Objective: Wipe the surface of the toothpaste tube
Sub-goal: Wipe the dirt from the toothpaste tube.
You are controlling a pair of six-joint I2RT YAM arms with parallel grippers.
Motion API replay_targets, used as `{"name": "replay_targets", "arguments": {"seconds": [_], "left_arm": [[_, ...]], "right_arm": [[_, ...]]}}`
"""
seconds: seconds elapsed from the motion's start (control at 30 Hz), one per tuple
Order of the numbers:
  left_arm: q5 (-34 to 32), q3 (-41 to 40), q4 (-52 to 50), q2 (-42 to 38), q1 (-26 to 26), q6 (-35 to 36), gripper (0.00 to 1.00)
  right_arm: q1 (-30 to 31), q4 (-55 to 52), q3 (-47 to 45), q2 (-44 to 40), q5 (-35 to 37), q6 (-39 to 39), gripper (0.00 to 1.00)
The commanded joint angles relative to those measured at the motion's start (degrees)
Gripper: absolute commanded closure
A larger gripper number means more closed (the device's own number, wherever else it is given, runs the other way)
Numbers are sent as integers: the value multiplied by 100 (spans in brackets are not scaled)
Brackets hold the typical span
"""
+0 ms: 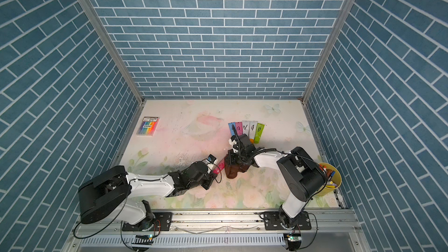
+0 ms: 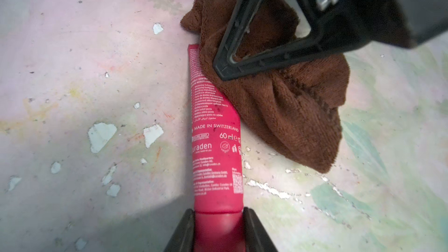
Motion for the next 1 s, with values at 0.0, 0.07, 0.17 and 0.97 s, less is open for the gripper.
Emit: {"name": "replay_targets", "arguments": {"seconds": [0.0,0.07,0.17,0.97], "left_arm": [[50,102,-106,54,-98,93,88],[33,105,-108,46,-115,93,88],[12,95,-111,23,-120,93,88],[-19,64,-97,-33,-160,89,88]], "right_arm": [[-179,-547,10,429,1165,-142,100],[-174,-484,20,429,1014,-142,100],[-46,-398,-45,271,692,-105,100],[310,-1196,173,402,891,-192,100]]}}
